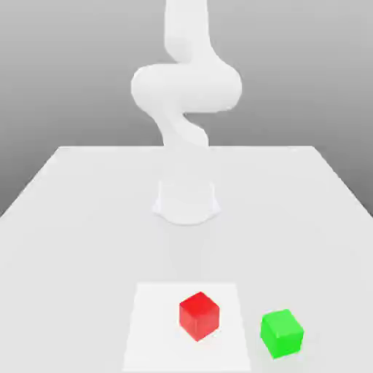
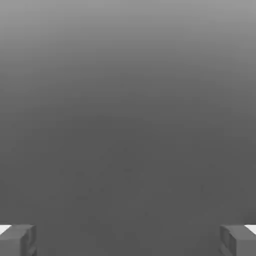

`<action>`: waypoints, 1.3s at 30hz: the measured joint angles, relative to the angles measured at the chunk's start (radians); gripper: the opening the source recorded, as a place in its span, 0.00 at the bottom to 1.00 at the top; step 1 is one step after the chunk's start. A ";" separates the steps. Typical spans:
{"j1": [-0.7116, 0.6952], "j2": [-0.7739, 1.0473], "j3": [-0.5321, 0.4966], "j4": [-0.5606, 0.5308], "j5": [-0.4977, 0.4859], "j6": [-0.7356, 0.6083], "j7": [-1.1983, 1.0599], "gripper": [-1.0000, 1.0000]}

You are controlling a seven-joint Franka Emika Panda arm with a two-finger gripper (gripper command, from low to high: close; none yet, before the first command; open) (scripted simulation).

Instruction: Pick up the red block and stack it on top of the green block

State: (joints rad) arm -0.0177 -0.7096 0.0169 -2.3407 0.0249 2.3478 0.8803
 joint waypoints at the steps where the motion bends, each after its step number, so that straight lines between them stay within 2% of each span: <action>1: -0.008 0.040 0.009 -0.018 0.010 0.021 0.036 0.50; 7: -0.053 0.259 0.070 -0.116 0.053 0.136 0.245 0.50; 13: -0.091 0.476 0.131 -0.214 0.052 0.251 0.483 0.50; 21: -0.099 0.769 0.146 -0.337 -0.050 0.410 0.857 0.50; 26: -0.061 0.952 0.091 -0.323 -0.134 0.556 0.944 0.50; 27: -0.051 0.984 0.078 -0.318 -0.145 0.583 0.952 0.00; 34: -0.049 0.990 0.076 -0.317 -0.149 0.589 0.956 0.00; 39: -0.071 0.833 0.115 -0.341 -0.076 0.458 0.902 0.00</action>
State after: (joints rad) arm -0.0890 0.1237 0.1316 -2.6819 -0.0511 2.8060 1.7822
